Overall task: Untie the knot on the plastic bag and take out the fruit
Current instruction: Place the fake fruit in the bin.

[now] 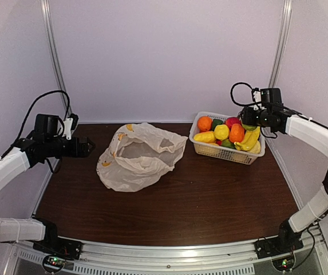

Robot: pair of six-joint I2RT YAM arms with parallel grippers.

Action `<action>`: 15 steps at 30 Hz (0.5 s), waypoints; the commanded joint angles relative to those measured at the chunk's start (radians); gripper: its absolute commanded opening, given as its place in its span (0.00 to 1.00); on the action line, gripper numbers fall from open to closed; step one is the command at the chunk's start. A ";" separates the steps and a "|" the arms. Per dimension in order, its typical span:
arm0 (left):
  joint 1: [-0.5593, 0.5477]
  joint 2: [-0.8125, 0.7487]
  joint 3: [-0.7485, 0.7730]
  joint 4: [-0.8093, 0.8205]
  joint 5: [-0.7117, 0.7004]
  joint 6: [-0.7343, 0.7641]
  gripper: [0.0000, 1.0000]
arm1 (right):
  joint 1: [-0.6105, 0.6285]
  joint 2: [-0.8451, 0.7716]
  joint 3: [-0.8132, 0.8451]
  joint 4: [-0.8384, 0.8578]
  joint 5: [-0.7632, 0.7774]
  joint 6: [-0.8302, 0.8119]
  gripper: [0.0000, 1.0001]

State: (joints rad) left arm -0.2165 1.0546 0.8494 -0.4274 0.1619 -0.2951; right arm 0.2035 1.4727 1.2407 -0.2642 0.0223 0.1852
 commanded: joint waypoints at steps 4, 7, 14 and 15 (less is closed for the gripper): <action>0.008 -0.008 -0.017 0.027 -0.005 0.040 0.98 | -0.048 0.067 0.065 0.048 -0.081 -0.033 0.48; 0.008 0.004 -0.014 0.024 0.009 0.040 0.98 | -0.056 0.106 0.094 0.039 -0.071 -0.047 0.49; 0.008 0.016 -0.015 0.019 0.017 0.039 0.98 | -0.067 0.170 0.138 0.024 -0.052 -0.081 0.52; 0.008 0.017 -0.016 0.019 0.019 0.039 0.98 | -0.069 0.177 0.144 0.023 -0.049 -0.085 0.52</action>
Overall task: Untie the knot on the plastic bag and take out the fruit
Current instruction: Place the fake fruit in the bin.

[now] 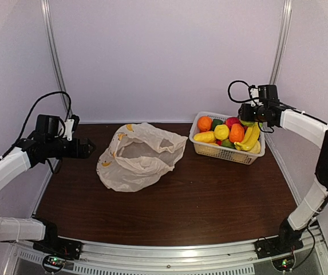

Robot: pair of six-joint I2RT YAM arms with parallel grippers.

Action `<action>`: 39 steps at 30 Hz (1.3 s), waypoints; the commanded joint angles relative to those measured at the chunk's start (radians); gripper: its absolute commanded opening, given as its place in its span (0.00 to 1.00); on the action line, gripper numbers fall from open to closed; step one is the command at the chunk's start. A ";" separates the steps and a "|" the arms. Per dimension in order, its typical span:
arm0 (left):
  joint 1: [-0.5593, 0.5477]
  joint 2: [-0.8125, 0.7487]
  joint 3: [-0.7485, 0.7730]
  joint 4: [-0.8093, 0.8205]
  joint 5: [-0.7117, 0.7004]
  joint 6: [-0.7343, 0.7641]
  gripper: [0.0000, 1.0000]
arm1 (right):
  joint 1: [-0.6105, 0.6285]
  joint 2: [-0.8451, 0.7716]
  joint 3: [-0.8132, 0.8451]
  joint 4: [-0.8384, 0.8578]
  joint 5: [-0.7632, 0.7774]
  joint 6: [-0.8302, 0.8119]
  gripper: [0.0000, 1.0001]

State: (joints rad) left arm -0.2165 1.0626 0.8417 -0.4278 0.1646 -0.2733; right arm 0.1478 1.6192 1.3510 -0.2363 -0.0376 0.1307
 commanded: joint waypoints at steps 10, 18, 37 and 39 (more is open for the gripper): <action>0.008 0.018 -0.008 0.017 0.020 0.017 0.98 | -0.025 0.090 0.092 -0.026 0.010 -0.049 0.58; 0.008 0.020 -0.008 0.018 0.021 0.017 0.98 | -0.027 0.105 0.104 -0.033 0.005 -0.050 0.70; 0.008 0.025 -0.006 0.018 0.028 0.017 0.98 | -0.028 0.102 0.113 -0.039 -0.004 -0.053 0.83; 0.008 0.025 -0.007 0.017 0.029 0.018 0.98 | -0.027 0.101 0.113 -0.039 -0.006 -0.052 0.84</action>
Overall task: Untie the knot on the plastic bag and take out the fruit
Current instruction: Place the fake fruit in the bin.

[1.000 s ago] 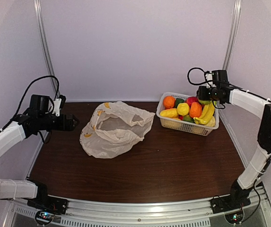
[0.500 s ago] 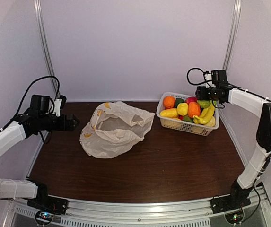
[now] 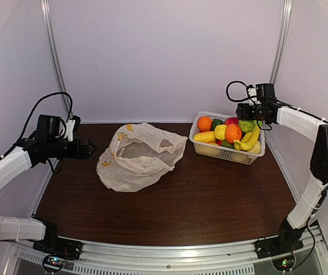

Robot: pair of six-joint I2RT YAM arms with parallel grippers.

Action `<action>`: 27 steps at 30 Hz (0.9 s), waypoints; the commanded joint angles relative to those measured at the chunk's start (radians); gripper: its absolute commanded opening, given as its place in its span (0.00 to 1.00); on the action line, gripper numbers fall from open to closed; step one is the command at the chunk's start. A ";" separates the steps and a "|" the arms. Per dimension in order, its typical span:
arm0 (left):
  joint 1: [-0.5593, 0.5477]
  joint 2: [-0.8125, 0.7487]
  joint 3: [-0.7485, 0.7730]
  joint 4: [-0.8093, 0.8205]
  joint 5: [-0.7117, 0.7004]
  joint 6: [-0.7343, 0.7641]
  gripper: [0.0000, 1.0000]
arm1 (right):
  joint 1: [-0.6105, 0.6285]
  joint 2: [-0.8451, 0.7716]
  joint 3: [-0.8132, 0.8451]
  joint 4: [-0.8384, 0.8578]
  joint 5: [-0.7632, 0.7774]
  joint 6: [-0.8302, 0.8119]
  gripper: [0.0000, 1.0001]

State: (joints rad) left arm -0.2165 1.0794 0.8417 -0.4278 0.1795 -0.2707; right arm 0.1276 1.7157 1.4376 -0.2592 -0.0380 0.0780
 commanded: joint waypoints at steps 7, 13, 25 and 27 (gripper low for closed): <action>0.008 0.004 -0.006 0.019 0.014 0.015 0.98 | -0.008 -0.023 0.015 -0.019 0.002 0.003 0.90; 0.011 0.000 -0.002 0.017 -0.001 0.016 0.98 | -0.007 -0.070 -0.006 -0.038 0.027 -0.003 1.00; 0.015 -0.161 -0.035 0.078 -0.096 0.016 0.98 | -0.007 -0.342 -0.199 0.007 0.070 0.049 1.00; 0.016 -0.203 -0.043 0.095 -0.109 0.015 0.98 | -0.008 -0.406 -0.265 0.030 0.072 0.063 1.00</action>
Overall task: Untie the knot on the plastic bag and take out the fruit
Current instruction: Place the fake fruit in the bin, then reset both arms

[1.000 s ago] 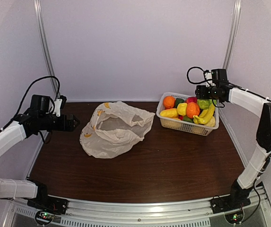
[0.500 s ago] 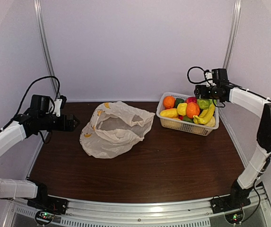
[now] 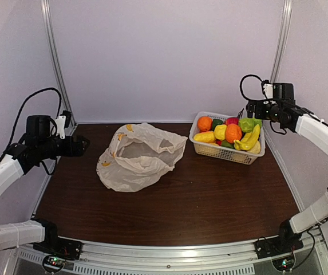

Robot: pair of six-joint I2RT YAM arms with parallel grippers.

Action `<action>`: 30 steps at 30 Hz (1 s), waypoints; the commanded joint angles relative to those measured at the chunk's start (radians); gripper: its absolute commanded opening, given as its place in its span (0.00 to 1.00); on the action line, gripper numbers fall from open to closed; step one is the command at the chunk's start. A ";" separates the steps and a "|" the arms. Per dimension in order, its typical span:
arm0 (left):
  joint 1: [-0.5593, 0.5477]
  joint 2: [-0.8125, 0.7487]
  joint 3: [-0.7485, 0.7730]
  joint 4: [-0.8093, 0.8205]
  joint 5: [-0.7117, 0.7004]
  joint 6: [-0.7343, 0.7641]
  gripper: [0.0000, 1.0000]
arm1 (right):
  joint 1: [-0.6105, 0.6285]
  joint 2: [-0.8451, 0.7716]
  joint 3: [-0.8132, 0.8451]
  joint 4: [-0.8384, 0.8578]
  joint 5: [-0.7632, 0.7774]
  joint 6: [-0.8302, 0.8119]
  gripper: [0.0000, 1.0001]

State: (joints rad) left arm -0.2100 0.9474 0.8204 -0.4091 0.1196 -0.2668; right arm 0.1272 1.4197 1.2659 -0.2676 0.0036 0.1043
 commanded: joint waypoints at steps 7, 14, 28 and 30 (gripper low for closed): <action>0.009 -0.227 -0.082 0.155 -0.077 0.016 0.98 | -0.006 -0.379 -0.359 0.183 0.083 0.067 1.00; 0.008 -0.303 -0.115 0.163 -0.103 0.020 0.98 | -0.006 -0.611 -0.603 0.299 0.151 0.053 1.00; 0.009 -0.309 -0.107 0.134 -0.136 0.027 0.98 | -0.007 -0.844 -0.816 0.311 0.161 0.068 1.00; 0.009 -0.311 -0.109 0.133 -0.137 0.026 0.98 | -0.006 -0.853 -0.820 0.303 0.162 0.065 1.00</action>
State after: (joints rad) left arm -0.2092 0.6403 0.7208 -0.2916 -0.0032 -0.2546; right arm 0.1265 0.5877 0.4606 0.0414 0.1406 0.1638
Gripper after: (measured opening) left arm 0.976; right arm 0.997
